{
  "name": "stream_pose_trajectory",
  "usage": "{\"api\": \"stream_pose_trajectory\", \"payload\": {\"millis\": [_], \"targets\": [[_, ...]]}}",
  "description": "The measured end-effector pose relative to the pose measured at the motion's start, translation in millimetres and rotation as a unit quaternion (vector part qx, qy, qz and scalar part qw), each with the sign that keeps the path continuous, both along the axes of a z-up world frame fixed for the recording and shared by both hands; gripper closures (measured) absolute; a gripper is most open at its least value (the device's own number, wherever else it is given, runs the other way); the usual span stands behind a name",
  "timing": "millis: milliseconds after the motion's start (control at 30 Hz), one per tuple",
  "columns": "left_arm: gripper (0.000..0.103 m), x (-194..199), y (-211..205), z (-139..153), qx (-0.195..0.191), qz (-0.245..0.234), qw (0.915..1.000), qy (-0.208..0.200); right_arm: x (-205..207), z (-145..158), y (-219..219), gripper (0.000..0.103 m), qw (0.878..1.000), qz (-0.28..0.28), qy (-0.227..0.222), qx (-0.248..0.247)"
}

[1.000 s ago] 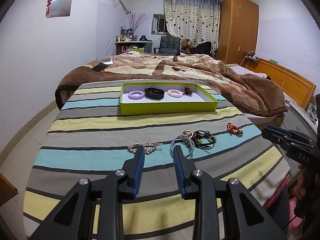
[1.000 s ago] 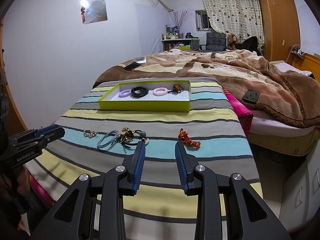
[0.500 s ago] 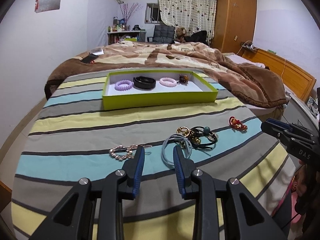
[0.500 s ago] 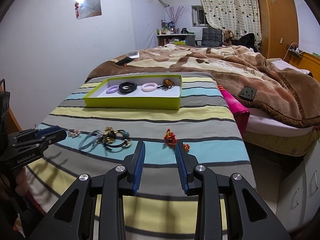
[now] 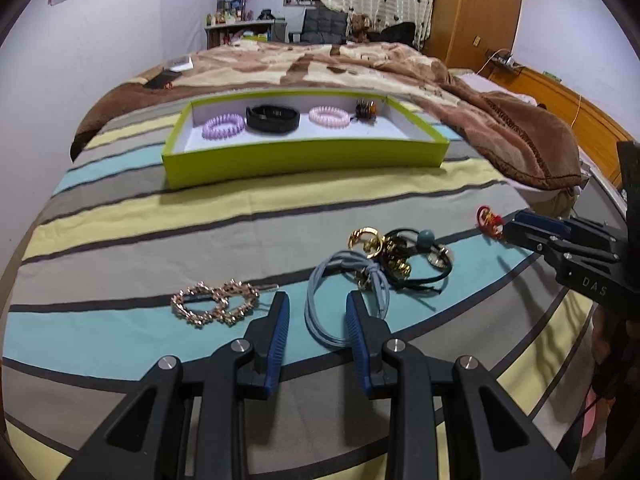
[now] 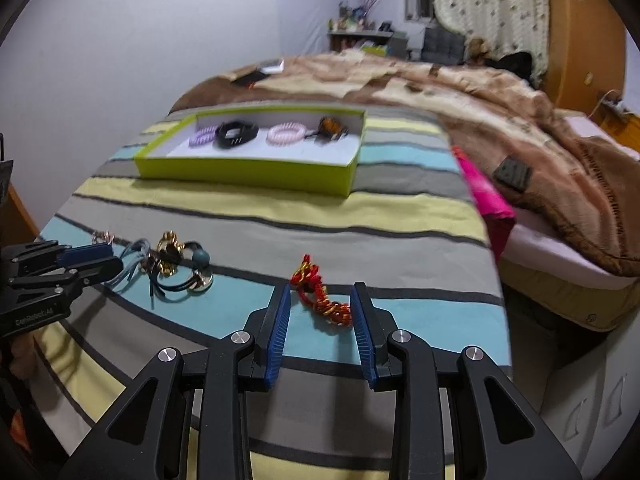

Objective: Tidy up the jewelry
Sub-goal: 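Grasp a blue hair tie with the left gripper while the right gripper grasps the red beaded charm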

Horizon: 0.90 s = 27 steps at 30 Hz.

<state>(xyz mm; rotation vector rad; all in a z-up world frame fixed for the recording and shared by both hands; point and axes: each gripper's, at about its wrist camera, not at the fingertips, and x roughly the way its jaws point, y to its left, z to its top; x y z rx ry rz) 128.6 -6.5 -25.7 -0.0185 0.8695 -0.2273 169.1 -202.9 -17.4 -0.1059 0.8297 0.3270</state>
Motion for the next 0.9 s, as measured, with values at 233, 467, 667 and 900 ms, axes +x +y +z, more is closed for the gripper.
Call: {"api": "stream_pose_trajectory", "payload": {"millis": [233, 467, 667, 900], "targets": [[0.085, 1.7, -3.4, 0.1, 0.015, 0.006, 0.9999, 0.001, 12.2, -9.4, 10.2, 0.071, 0.999, 0.004, 0.021, -0.04], [0.099, 0.5, -6.3, 0.5, 0.023, -0.001, 0.9997, -0.001, 7.1, -8.1, 9.1, 0.091, 0.999, -0.001, 0.022, -0.041], [0.1, -3.4, -5.2, 1.2, 0.016, -0.004, 0.9999, -0.001, -0.6, -4.0, 9.3, 0.097, 0.999, -0.004, 0.016, -0.028], [0.1, -10.5, -2.4, 3.5, 0.0, -0.005, 1.0, -0.003, -12.8, 1.7, 10.6, 0.097, 1.0, -0.008, 0.011, 0.001]]}}
